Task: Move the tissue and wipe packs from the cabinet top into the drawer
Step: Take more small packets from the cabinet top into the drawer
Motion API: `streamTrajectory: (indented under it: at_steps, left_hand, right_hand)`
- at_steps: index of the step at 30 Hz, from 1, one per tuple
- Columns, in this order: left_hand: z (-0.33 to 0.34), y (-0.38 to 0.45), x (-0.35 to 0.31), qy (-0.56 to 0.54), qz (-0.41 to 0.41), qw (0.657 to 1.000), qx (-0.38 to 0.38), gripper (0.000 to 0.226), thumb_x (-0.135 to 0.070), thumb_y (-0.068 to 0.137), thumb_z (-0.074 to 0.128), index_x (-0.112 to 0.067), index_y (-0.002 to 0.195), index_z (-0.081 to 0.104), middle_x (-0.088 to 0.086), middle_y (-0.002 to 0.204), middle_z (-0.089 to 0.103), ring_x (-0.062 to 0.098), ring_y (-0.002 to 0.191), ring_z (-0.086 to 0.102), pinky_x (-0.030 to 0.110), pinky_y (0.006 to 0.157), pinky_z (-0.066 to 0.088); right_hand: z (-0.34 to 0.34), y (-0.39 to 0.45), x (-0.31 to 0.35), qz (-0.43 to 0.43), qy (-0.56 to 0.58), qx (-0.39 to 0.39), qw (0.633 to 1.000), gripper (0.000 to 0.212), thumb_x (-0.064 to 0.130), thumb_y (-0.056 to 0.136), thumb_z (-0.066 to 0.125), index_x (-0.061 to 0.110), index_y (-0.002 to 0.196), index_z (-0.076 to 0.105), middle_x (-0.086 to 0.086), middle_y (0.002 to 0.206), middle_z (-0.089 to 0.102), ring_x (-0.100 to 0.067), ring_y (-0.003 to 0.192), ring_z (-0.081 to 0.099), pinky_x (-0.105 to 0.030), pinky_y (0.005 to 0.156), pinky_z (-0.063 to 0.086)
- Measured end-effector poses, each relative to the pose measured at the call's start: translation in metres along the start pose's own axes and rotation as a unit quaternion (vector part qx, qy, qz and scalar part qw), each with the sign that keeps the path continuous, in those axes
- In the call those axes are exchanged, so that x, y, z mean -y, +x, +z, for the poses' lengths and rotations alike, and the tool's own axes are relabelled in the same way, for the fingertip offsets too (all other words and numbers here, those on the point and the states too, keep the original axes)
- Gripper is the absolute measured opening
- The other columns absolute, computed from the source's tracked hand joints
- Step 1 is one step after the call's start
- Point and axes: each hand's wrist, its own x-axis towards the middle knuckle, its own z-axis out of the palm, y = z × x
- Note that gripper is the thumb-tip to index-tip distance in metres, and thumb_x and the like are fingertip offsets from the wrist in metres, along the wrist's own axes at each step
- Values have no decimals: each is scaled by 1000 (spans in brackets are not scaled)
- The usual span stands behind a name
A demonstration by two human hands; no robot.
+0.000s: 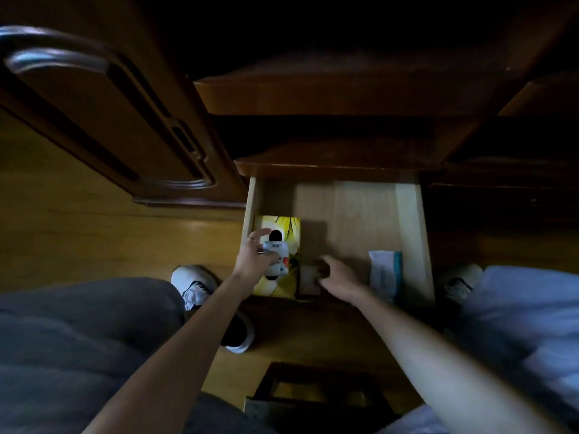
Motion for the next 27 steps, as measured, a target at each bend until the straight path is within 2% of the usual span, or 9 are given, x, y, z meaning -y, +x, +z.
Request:
streamTrajectory:
  at_steps: [3,7,10,13,15,17,20,24,27]
  left_hand:
    - [-2,3,9,40,8,999,10,63,-11,81,82,-17,138,54,10,122,67,24,109,67,47,89,59]
    - [-1,2,13,41,12,999,19,55,-16,79,85,-14,129,62,9,118,71,23,107,70,42,85,62]
    - [2,1,13,60,30,997,31,47,-15,84,80,-13,128,65,10,122,69,23,112,67,45,87,61]
    - [6,0,11,67,48,996,31,41,-11,90,73,-15,130,65,4,117,68,21,113,64,31,80,62]
    - [10,-3,9,39,44,997,52,39,-7,92,69,-15,131,65,-5,107,66,21,110,64,17,68,58]
    - [14,-5,8,-3,29,995,92,39,-5,96,63,-15,134,62,-5,107,64,20,110,63,17,65,58]
    - [17,-6,8,17,56,992,111,47,-6,98,60,-17,143,53,0,127,63,18,120,59,19,83,58]
    - [14,-6,11,228,175,957,22,52,-14,97,62,-26,145,50,3,146,54,21,133,51,23,96,48]
    - [8,-6,20,380,215,900,6,49,-19,96,62,-27,144,53,0,152,46,24,142,39,36,108,42]
  right_hand:
    - [3,13,4,13,-32,-22,999,77,17,90,71,21,157,33,-10,155,45,-31,138,47,-38,109,43]
    - [8,23,3,46,-56,70,995,59,24,94,65,14,149,48,-11,147,54,-30,132,53,-36,105,47]
    - [1,21,-1,53,-68,52,995,58,25,96,59,19,153,45,-8,152,51,-27,134,52,-35,105,46]
    - [-7,15,9,25,43,-25,998,44,47,99,56,33,141,55,1,142,57,-15,116,55,-35,93,45]
    - [-10,9,21,10,175,20,984,30,64,92,56,49,117,61,10,127,57,-13,114,50,-37,96,41]
    - [-14,4,26,-25,200,77,976,23,55,91,65,52,113,61,14,121,57,-14,115,55,-36,95,48]
    - [-19,3,25,-62,196,58,977,26,28,94,71,40,115,61,12,115,63,-5,101,62,-17,71,53]
    - [-20,6,7,-30,167,-47,984,28,19,95,69,27,121,61,0,122,62,-15,103,62,-33,83,59]
    - [-12,8,-6,0,50,-5,999,45,10,95,68,17,138,57,-9,133,59,-20,102,63,-29,80,58]
